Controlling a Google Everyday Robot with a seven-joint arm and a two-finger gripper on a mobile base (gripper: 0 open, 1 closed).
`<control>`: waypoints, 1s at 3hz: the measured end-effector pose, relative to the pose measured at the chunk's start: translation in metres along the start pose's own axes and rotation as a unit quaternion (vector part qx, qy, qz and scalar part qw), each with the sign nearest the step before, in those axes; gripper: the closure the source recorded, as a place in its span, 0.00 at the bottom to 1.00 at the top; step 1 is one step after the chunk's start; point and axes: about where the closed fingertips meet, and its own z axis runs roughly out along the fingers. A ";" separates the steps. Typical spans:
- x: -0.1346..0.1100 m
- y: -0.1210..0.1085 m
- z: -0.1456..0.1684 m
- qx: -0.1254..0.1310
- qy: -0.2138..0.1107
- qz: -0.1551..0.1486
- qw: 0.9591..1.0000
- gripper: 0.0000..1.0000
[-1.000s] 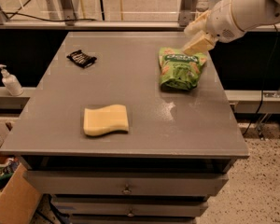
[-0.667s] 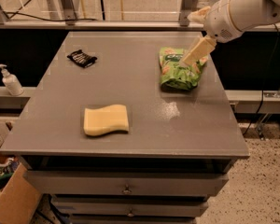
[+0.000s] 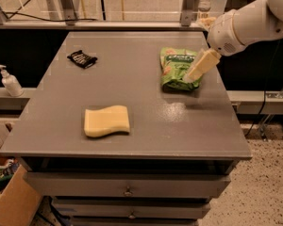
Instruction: Pick green rice chip bag
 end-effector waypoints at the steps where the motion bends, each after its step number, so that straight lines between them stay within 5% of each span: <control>1: 0.009 0.013 0.014 -0.006 0.011 0.014 1.000 0.00; 2: 0.016 0.019 0.042 -0.013 0.025 0.015 0.999 0.00; 3: 0.022 0.024 0.061 -0.022 0.039 0.014 0.999 0.18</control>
Offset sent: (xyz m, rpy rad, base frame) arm 0.0182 0.0282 -0.0710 -0.0622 0.0688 -0.0318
